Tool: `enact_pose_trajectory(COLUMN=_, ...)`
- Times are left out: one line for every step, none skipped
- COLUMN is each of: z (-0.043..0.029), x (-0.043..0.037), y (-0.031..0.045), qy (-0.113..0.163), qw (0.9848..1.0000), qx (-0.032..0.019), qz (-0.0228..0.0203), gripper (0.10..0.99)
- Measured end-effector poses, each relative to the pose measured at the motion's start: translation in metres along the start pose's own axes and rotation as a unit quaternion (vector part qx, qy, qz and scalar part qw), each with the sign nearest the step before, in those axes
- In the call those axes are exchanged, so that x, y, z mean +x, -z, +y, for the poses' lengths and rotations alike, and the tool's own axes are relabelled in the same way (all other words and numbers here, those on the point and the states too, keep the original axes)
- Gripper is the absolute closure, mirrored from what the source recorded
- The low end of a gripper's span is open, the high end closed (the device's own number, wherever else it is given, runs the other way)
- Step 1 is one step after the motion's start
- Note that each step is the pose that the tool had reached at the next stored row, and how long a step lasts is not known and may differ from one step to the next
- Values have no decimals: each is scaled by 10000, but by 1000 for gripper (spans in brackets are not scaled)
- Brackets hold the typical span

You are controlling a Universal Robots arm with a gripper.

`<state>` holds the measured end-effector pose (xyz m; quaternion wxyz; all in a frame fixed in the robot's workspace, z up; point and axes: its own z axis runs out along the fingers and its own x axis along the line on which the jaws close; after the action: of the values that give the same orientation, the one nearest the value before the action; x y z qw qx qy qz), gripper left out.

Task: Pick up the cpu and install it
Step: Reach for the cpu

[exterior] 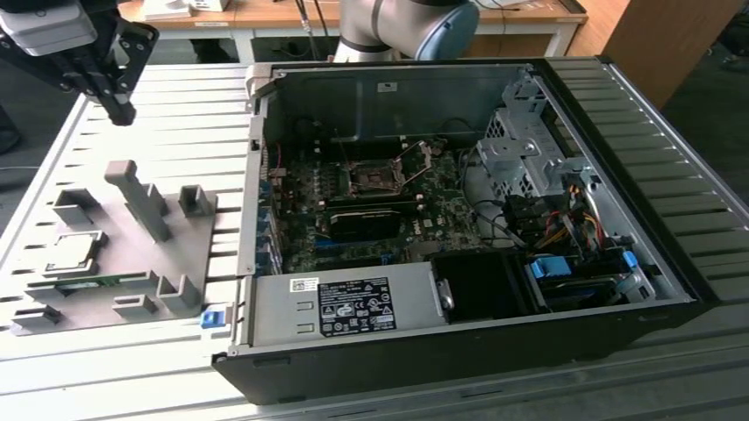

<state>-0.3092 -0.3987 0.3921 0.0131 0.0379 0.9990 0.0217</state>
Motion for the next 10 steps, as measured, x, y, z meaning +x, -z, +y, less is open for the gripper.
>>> enact_pose_trajectory(z=-1, x=10, y=0, qy=0, qw=10000, qx=0, qz=0, gripper=980)
enact_pose_trajectory(z=-1, x=19, y=1, qy=0, qw=10000, qx=0, qz=0, gripper=980)
enact_pose_trajectory(z=-2, x=29, y=1, qy=0, qw=10000, qx=0, qz=0, gripper=980)
enact_pose_trajectory(z=-3, x=39, y=0, qy=0, qw=10000, qx=0, qz=0, gripper=980)
enact_pose_trajectory(z=-4, x=50, y=1, qy=0, qw=10000, qx=0, qz=0, gripper=980)
enact_pose_trajectory(z=-4, x=60, y=1, qy=0, qw=10000, qx=0, qz=0, gripper=980)
enact_pose_trajectory(z=-5, x=71, y=1, qy=0, qw=10000, qx=0, qz=0, gripper=980)
enact_pose_trajectory(z=-6, x=81, y=1, qy=0, qw=10000, qx=0, qz=0, gripper=980)
enact_pose_trajectory(z=-7, x=91, y=2, qy=0, qw=10000, qx=0, qz=0, gripper=980)
enact_pose_trajectory(z=-8, x=102, y=2, qy=0, qw=10000, qx=1, qz=0, gripper=980)
